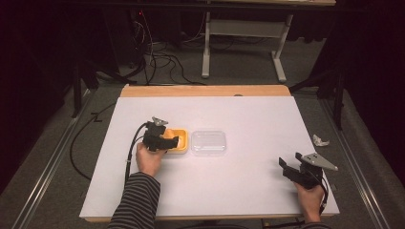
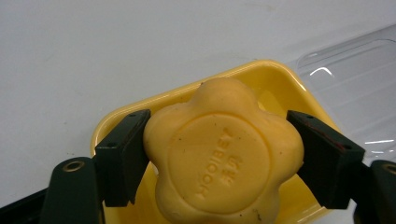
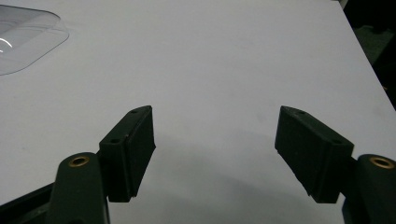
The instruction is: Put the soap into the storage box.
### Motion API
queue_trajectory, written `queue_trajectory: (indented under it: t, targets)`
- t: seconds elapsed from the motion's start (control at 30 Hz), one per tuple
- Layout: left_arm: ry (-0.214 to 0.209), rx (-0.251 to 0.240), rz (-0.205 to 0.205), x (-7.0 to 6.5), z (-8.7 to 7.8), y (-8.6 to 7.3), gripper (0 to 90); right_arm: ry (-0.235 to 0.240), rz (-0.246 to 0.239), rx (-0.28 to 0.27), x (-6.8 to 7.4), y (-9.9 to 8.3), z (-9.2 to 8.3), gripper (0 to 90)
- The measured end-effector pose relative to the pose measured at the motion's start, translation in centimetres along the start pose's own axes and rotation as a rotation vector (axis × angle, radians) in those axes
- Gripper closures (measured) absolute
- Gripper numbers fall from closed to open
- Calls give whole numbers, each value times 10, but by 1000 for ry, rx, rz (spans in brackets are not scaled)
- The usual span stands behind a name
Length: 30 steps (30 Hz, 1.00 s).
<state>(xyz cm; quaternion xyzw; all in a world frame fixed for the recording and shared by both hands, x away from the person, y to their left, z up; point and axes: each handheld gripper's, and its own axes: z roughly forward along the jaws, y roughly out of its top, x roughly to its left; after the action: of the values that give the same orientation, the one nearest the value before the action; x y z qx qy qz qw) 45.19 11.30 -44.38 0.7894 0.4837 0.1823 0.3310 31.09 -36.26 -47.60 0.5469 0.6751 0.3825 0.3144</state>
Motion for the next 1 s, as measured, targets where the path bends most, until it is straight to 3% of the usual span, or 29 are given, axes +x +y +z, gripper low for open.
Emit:
queue_trajectory:
  t: [0.53,0.77,1.0]
  targets:
    - [2,29,12,-2,7,-3,255,0,-3,0,0,0,0,288]
    - [0,27,10,-4,9,-2,254,0,-1,1,0,0,0,288]
    - [15,21,32,-6,10,-3,253,0,-4,0,0,0,0,288]
